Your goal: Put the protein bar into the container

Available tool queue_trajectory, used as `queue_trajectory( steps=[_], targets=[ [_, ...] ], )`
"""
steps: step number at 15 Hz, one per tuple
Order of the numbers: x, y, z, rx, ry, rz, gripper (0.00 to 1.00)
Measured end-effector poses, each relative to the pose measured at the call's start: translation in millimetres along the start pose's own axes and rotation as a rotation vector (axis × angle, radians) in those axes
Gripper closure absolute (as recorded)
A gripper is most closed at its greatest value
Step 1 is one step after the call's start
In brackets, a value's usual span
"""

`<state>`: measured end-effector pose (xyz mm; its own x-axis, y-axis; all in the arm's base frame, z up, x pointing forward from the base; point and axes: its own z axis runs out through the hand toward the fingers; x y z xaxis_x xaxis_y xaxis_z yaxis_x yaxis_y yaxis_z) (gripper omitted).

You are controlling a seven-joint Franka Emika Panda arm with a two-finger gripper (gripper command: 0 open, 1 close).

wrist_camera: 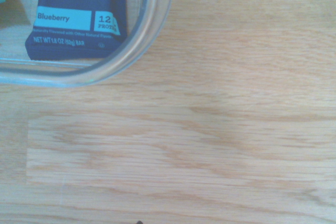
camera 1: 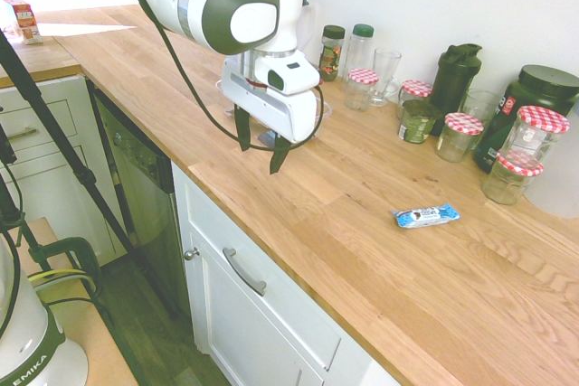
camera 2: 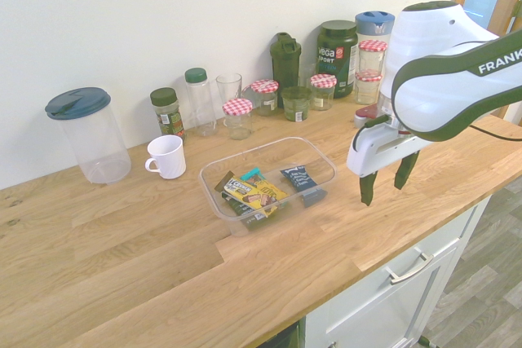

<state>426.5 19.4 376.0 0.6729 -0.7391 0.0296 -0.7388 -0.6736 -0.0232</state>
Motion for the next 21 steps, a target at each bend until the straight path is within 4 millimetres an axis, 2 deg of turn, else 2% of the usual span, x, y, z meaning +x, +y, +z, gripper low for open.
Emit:
queue_trajectory(
  steps=[4, 8, 12, 14, 17, 21],
  targets=[
    [12, 6, -4, 0.012, 0.003, 0.023, 0.00],
    [55, 33, -24, 0.037, 0.013, 0.119, 0.00],
    [103, 49, -35, 0.056, 0.011, 0.192, 0.00],
    [134, 53, -32, 0.058, 0.007, 0.228, 0.00],
    [175, 48, -18, 0.044, 0.004, 0.265, 0.00],
    [212, 47, -2, 0.026, 0.004, 0.304, 0.00]
  ],
)
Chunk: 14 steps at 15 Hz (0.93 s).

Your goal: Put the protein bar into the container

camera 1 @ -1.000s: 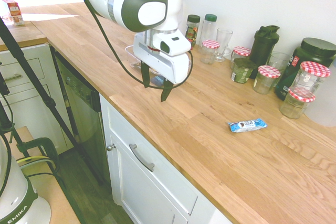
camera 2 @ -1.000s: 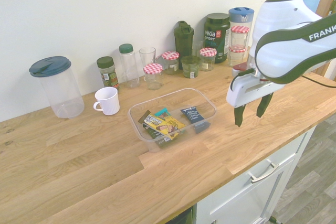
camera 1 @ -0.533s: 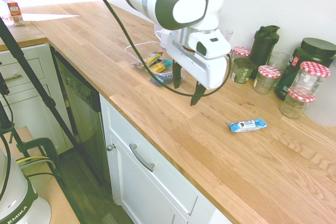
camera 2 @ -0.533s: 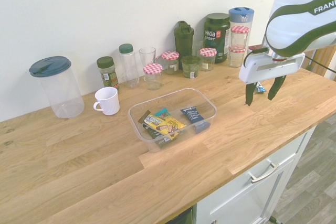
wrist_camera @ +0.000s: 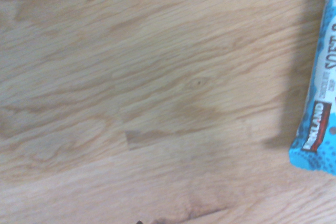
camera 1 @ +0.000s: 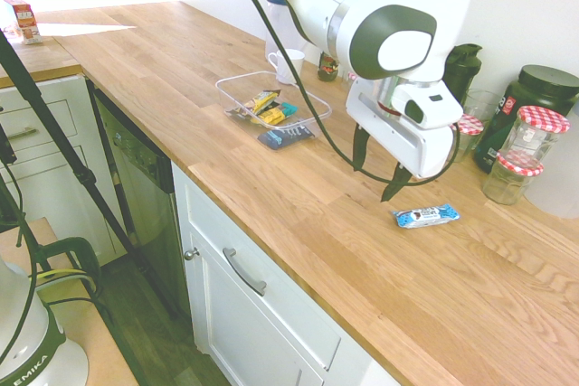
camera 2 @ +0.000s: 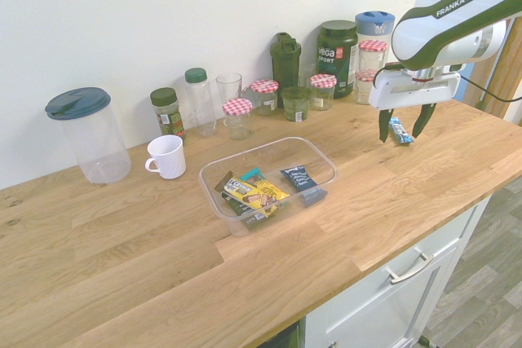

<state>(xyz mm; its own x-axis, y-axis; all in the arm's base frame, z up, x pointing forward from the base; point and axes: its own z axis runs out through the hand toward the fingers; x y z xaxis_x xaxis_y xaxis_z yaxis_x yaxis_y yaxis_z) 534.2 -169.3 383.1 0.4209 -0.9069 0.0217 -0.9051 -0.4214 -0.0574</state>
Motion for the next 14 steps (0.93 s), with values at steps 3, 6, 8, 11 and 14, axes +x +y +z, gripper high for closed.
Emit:
queue_trajectory(
  steps=[3, 6, 8, 11, 14],
  targets=[
    [22, 3, 14, -0.015, -0.002, 0.035, 0.00],
    [49, 16, 22, -0.020, -0.005, 0.063, 0.00],
    [61, 18, 24, -0.017, -0.005, 0.070, 0.00],
    [74, 14, 27, -0.020, -0.009, 0.075, 0.00],
    [82, 8, 32, -0.029, -0.013, 0.074, 1.00]
  ],
)
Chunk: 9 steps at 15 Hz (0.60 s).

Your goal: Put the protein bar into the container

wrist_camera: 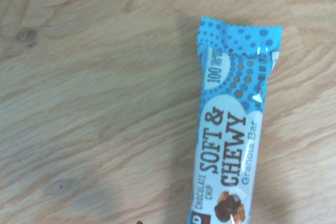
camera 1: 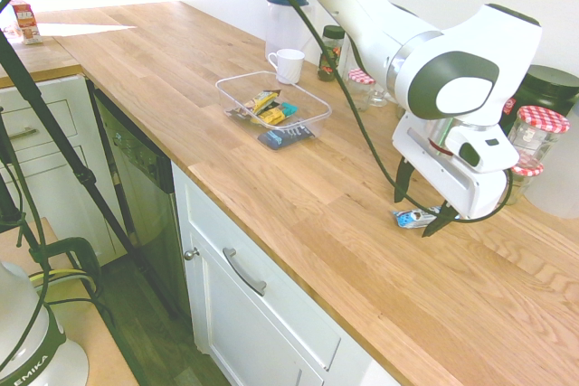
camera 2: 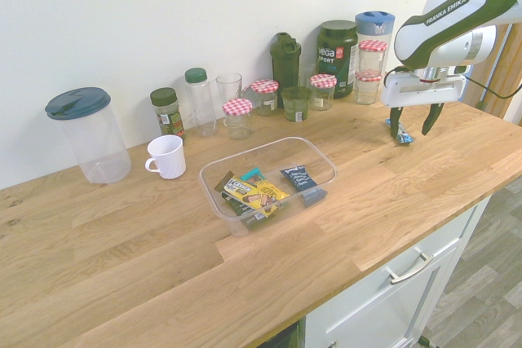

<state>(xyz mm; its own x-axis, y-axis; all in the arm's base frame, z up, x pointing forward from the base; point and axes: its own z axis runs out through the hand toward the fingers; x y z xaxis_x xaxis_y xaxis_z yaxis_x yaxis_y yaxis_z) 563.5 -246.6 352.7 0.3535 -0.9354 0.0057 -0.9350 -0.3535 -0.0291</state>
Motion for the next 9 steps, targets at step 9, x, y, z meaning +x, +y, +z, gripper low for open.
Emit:
queue_trajectory(
  steps=[9],
  targets=[
    [6, -9, 12, -0.013, 0.001, -0.005, 1.00]
  ],
)
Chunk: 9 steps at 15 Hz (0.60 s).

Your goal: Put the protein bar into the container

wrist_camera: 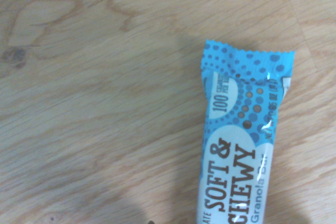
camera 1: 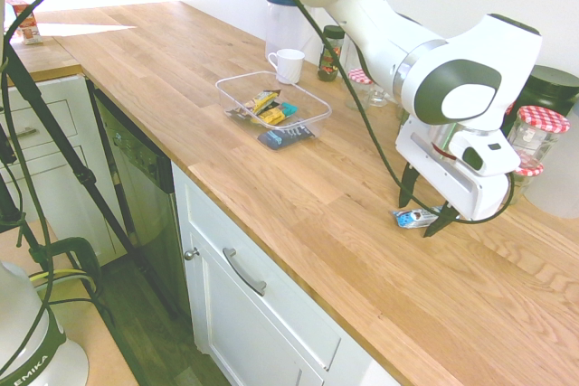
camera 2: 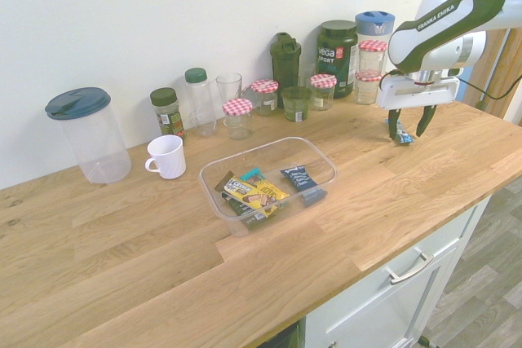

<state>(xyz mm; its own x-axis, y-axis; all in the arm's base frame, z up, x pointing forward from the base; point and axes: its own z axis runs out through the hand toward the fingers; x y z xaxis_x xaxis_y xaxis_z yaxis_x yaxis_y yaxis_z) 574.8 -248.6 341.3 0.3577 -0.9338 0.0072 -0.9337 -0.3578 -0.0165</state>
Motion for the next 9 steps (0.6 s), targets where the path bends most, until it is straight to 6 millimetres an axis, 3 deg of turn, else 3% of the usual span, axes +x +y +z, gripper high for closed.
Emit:
queue_trajectory(
  steps=[9],
  targets=[
    [-1.8, -4.6, 3.9, 0.003, 0.008, -0.008, 1.00]
  ],
)
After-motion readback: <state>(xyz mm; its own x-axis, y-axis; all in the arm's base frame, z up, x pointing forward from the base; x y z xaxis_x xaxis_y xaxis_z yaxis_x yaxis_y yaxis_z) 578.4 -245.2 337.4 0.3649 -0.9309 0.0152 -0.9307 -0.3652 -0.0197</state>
